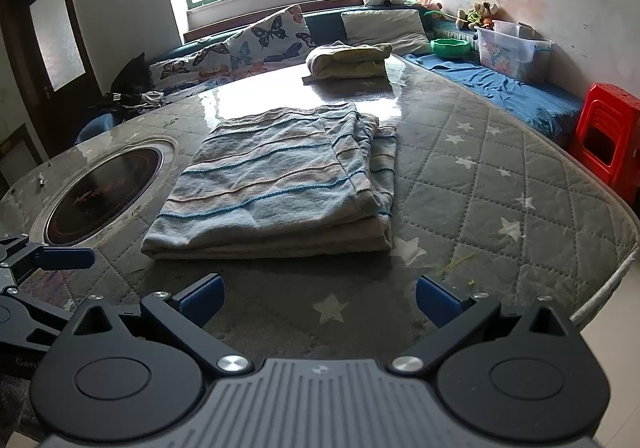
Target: Fold clothes
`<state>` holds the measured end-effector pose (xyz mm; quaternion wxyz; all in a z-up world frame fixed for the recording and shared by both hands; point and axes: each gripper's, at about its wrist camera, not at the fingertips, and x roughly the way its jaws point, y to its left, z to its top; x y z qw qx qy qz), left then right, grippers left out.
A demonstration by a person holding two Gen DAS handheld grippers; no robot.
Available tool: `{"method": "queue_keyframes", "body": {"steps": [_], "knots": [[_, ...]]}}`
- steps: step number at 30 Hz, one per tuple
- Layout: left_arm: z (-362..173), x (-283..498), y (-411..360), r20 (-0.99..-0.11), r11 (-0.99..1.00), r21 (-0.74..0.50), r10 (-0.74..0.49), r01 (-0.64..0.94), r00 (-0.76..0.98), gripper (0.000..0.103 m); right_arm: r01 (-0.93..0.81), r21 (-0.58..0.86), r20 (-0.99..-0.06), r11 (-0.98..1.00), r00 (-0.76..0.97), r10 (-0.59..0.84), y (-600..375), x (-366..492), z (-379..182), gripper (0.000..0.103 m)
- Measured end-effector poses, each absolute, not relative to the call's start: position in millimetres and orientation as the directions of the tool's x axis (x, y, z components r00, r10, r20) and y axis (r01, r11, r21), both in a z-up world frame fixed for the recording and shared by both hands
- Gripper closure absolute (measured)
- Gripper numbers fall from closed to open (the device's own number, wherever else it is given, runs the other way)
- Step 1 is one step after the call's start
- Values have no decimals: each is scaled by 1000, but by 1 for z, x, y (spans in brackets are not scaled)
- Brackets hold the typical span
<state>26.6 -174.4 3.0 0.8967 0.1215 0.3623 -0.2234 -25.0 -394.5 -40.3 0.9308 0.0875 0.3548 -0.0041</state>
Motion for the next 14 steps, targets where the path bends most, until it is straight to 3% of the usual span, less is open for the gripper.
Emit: {"method": "queue_keyframes", "body": {"steps": [14], "knots": [[2,25,-175,-709,868,45,-321,494,628,0,69,180,-662,981,747,69,-395,-27,-42,0]]}}
